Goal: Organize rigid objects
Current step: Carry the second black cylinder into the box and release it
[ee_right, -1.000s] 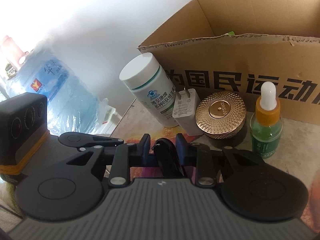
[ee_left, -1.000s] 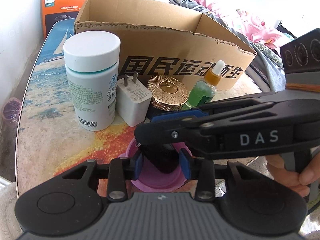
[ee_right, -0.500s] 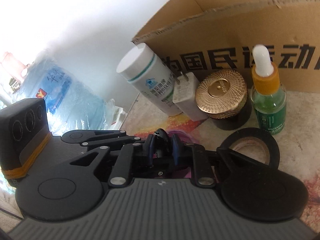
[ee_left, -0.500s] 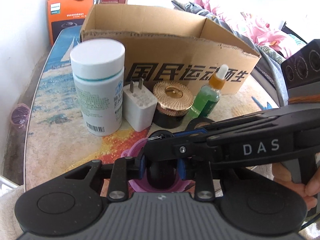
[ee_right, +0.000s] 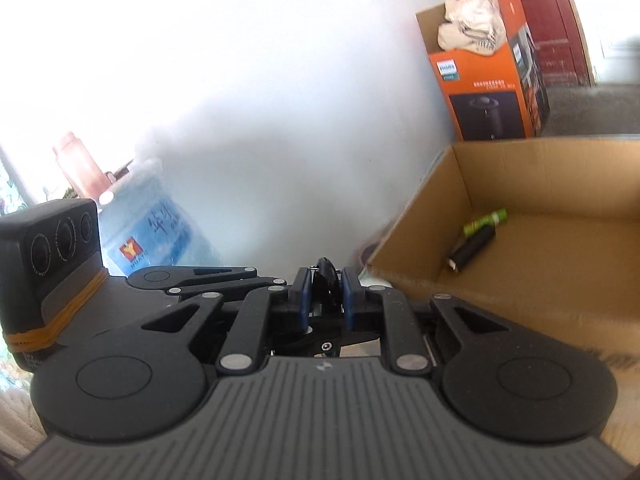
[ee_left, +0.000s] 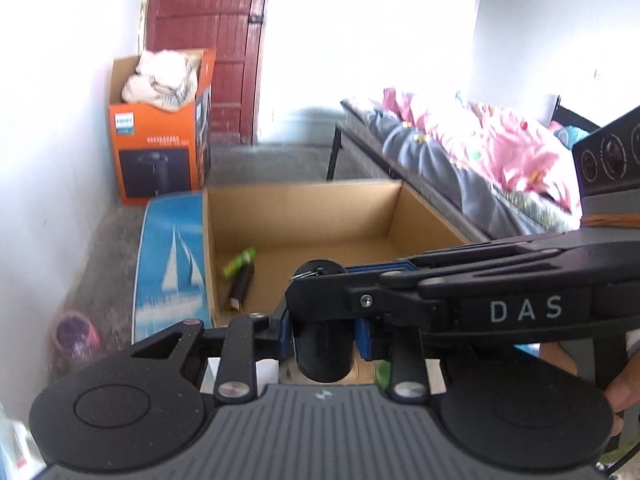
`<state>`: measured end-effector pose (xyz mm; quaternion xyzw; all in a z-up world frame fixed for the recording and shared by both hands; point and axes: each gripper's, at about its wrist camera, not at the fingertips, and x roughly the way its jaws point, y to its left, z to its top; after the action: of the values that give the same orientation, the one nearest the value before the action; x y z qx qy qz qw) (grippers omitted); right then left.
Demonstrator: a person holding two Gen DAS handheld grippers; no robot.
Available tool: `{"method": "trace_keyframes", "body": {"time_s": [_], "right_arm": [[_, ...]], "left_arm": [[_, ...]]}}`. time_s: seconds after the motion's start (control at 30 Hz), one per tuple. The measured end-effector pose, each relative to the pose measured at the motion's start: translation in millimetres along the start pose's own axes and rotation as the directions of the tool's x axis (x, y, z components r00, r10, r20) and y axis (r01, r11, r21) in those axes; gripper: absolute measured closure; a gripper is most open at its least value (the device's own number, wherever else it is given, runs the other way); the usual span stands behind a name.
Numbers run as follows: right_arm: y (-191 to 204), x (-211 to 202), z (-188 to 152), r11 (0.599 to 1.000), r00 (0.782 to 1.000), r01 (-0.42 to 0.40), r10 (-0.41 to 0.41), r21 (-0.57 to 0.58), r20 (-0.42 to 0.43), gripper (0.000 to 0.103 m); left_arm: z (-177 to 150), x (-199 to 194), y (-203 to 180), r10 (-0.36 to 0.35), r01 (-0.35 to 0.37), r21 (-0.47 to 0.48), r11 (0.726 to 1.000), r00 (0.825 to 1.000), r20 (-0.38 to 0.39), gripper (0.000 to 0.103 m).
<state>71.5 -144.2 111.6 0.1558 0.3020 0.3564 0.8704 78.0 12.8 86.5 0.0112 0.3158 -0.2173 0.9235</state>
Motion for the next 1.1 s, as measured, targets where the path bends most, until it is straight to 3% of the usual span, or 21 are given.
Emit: {"method": "trace_keyframes", "body": {"time_s": [0.13, 0.27, 0.5, 0.7, 0.9, 1.1], "right_arm": [[-22, 9, 43, 1.000, 1.000, 0.009, -0.009, 0.024, -0.005, 0.089], [-75, 40, 67, 0.985, 0.995, 0.027, -0.010, 0.171, -0.104, 0.089], [-169, 102, 58, 0.892, 0.952, 0.064, 0.080, 0.448, -0.297, 0.089], [-207, 133, 50, 0.851, 0.916, 0.110, 0.114, 0.513, -0.385, 0.089], [-215, 145, 42, 0.840, 0.878, 0.173, 0.105, 0.515, -0.466, 0.087], [-213, 169, 34, 0.853, 0.835, 0.221, 0.085, 0.473, -0.543, 0.086]], "left_arm": [[46, 25, 4, -0.003, 0.003, -0.006, 1.000, 1.000, -0.026, 0.071], [64, 77, 19, -0.017, 0.012, -0.036, 0.999, 0.990, -0.143, 0.071], [49, 156, 33, 0.016, -0.023, -0.015, 1.000, 0.933, -0.361, 0.071], [41, 177, 40, 0.039, -0.038, 0.010, 0.999, 0.902, -0.431, 0.069], [43, 179, 38, 0.031, -0.032, 0.004, 0.999, 0.900, -0.435, 0.066], [47, 165, 34, 0.030, -0.041, -0.018, 0.999, 0.918, -0.395, 0.060]]}}
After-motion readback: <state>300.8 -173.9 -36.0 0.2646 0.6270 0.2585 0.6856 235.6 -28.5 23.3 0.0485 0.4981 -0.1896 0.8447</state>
